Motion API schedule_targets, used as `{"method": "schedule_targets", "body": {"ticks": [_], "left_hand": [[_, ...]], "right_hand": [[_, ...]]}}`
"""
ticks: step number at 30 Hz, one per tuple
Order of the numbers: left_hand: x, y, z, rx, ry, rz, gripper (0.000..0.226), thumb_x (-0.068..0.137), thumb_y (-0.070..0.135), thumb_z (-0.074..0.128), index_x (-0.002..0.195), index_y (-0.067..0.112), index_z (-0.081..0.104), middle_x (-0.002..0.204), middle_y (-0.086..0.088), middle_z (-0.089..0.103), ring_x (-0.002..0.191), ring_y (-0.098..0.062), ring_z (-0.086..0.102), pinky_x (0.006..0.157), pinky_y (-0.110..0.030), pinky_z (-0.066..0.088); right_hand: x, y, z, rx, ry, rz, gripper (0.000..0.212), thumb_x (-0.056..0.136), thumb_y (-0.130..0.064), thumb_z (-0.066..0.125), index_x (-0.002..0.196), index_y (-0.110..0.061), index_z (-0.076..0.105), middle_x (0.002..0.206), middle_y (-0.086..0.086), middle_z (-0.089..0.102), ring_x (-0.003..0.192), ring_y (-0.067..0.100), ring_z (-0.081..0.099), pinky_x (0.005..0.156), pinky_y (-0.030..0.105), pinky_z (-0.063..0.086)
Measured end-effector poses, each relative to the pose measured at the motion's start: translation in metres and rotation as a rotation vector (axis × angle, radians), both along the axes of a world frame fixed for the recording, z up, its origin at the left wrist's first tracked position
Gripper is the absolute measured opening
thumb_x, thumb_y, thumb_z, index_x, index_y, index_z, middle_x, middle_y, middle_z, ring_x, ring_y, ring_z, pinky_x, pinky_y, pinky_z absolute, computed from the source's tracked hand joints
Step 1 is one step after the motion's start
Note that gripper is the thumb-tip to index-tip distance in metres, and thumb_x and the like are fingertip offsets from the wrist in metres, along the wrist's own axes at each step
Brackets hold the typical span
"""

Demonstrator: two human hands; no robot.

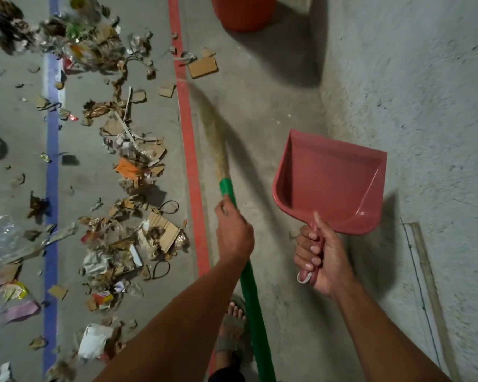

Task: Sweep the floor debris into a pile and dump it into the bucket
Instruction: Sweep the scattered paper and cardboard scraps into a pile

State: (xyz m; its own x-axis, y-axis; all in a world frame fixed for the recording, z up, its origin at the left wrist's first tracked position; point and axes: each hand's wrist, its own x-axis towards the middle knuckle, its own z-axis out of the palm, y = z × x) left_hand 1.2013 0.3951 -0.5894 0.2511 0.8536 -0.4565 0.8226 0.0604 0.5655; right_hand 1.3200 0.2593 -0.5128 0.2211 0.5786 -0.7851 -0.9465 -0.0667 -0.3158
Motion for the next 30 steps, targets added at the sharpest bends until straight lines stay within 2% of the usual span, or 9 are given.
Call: {"method": "schedule_targets", "body": {"ticks": [3, 7, 14, 16, 19, 21, 23, 25, 30], "left_hand": [[0.032, -0.005, -0.004, -0.003, -0.019, -0.174, 0.059, 0.098, 0.009, 0.054, 0.152, 0.019, 0.030, 0.137, -0.005, 0.046, 0.091, -0.026, 0.064, 0.084, -0.048, 0.060], [0.048, 0.006, -0.012, -0.133, 0.093, -0.309, 0.050, 0.100, 0.011, 0.052, 0.148, 0.017, 0.040, 0.132, -0.010, 0.053, 0.102, -0.031, 0.062, 0.090, -0.048, 0.057], [-0.022, 0.012, -0.026, -0.198, 0.218, 0.184, 0.051, 0.102, 0.014, 0.050, 0.150, 0.009, 0.032, 0.132, -0.014, 0.050, 0.102, -0.029, 0.060, 0.091, -0.037, 0.054], [-0.035, 0.007, -0.017, -0.141, 0.266, 0.194, 0.061, 0.101, 0.010, 0.052, 0.155, 0.008, 0.024, 0.140, -0.017, 0.043, 0.101, -0.028, 0.057, 0.088, -0.037, 0.051], [-0.030, 0.002, 0.000, 0.006, 0.213, 0.087, 0.076, 0.098, 0.009, 0.052, 0.161, 0.019, 0.011, 0.149, -0.016, 0.035, 0.103, -0.025, 0.059, 0.087, -0.038, 0.056], [-0.008, 0.003, 0.008, 0.039, 0.121, 0.033, 0.070, 0.100, 0.009, 0.050, 0.160, 0.020, 0.016, 0.148, -0.011, 0.036, 0.090, -0.018, 0.058, 0.080, -0.035, 0.057], [0.025, 0.010, 0.020, 0.055, 0.024, -0.042, 0.062, 0.101, 0.010, 0.048, 0.156, 0.021, 0.022, 0.147, -0.006, 0.037, 0.085, -0.023, 0.062, 0.078, -0.045, 0.060], [0.065, 0.021, 0.034, 0.076, -0.056, -0.145, 0.057, 0.101, 0.010, 0.048, 0.154, 0.019, 0.028, 0.146, -0.003, 0.039, 0.090, -0.028, 0.064, 0.082, -0.050, 0.060], [0.158, 0.074, 0.055, 0.097, -0.257, -0.314, 0.055, 0.100, 0.007, 0.049, 0.154, 0.015, 0.041, 0.130, -0.010, 0.058, 0.101, -0.024, 0.059, 0.092, -0.040, 0.052]], "right_hand": [[0.009, -0.002, 0.002, -0.014, -0.028, -0.009, 0.048, 0.103, -0.051, 0.054, 0.068, -0.020, 0.040, 0.047, -0.007, 0.029, 0.030, 0.005, 0.024, 0.031, 0.020, 0.022], [0.017, -0.010, -0.001, -0.025, -0.048, -0.014, 0.048, 0.103, -0.051, 0.054, 0.067, -0.021, 0.041, 0.047, -0.007, 0.030, 0.031, 0.005, 0.024, 0.031, 0.020, 0.022], [0.008, -0.020, -0.006, -0.034, -0.002, -0.009, 0.048, 0.104, -0.050, 0.053, 0.068, -0.021, 0.040, 0.047, -0.007, 0.029, 0.031, 0.005, 0.023, 0.032, 0.021, 0.019], [0.007, -0.021, -0.004, -0.028, 0.005, -0.002, 0.047, 0.103, -0.050, 0.053, 0.068, -0.021, 0.041, 0.048, -0.007, 0.029, 0.031, 0.005, 0.023, 0.033, 0.021, 0.019], [0.012, -0.018, 0.003, -0.011, 0.012, 0.007, 0.048, 0.103, -0.050, 0.053, 0.068, -0.021, 0.040, 0.048, -0.007, 0.028, 0.032, 0.006, 0.023, 0.035, 0.023, 0.015], [0.020, -0.013, 0.010, -0.013, 0.000, 0.010, 0.048, 0.104, -0.050, 0.053, 0.067, -0.021, 0.040, 0.047, -0.006, 0.029, 0.031, 0.006, 0.023, 0.036, 0.023, 0.013], [0.030, -0.008, 0.017, -0.023, -0.023, 0.003, 0.048, 0.104, -0.049, 0.053, 0.067, -0.020, 0.040, 0.046, -0.006, 0.029, 0.030, 0.005, 0.024, 0.035, 0.022, 0.013], [0.045, 0.000, 0.025, -0.011, -0.043, -0.008, 0.048, 0.104, -0.049, 0.053, 0.067, -0.020, 0.041, 0.046, -0.006, 0.030, 0.030, 0.005, 0.024, 0.036, 0.022, 0.013], [0.089, 0.021, 0.032, 0.077, -0.040, 0.013, 0.048, 0.105, -0.049, 0.050, 0.069, -0.020, 0.038, 0.046, -0.006, 0.029, 0.030, 0.005, 0.025, 0.032, 0.021, 0.019]]}}
